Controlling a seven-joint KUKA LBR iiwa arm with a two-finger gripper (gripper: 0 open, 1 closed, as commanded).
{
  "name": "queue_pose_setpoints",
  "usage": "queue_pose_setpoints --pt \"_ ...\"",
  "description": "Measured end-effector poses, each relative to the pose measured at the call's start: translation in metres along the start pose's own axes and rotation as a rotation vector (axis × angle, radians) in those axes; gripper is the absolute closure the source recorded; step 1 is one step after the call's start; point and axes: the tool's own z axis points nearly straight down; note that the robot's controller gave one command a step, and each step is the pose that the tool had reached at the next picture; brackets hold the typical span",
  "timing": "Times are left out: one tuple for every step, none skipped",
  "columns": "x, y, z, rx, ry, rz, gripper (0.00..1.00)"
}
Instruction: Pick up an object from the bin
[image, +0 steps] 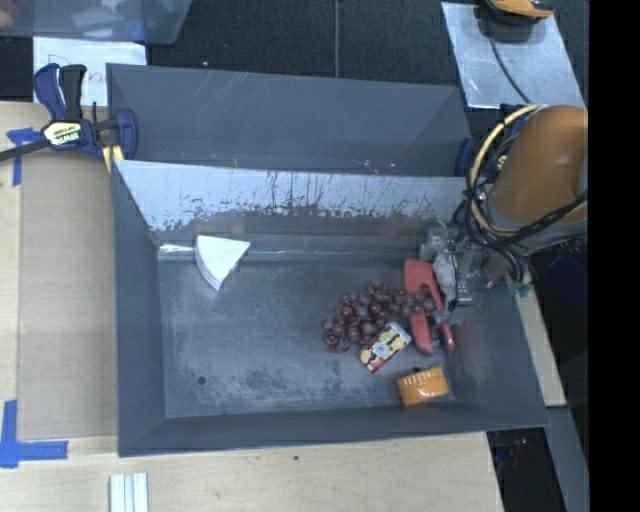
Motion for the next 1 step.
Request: queue_pose_setpoints --pt "-0.0023 0.0005 -0.0045 0.002 -0.008 -0.003 0.00"
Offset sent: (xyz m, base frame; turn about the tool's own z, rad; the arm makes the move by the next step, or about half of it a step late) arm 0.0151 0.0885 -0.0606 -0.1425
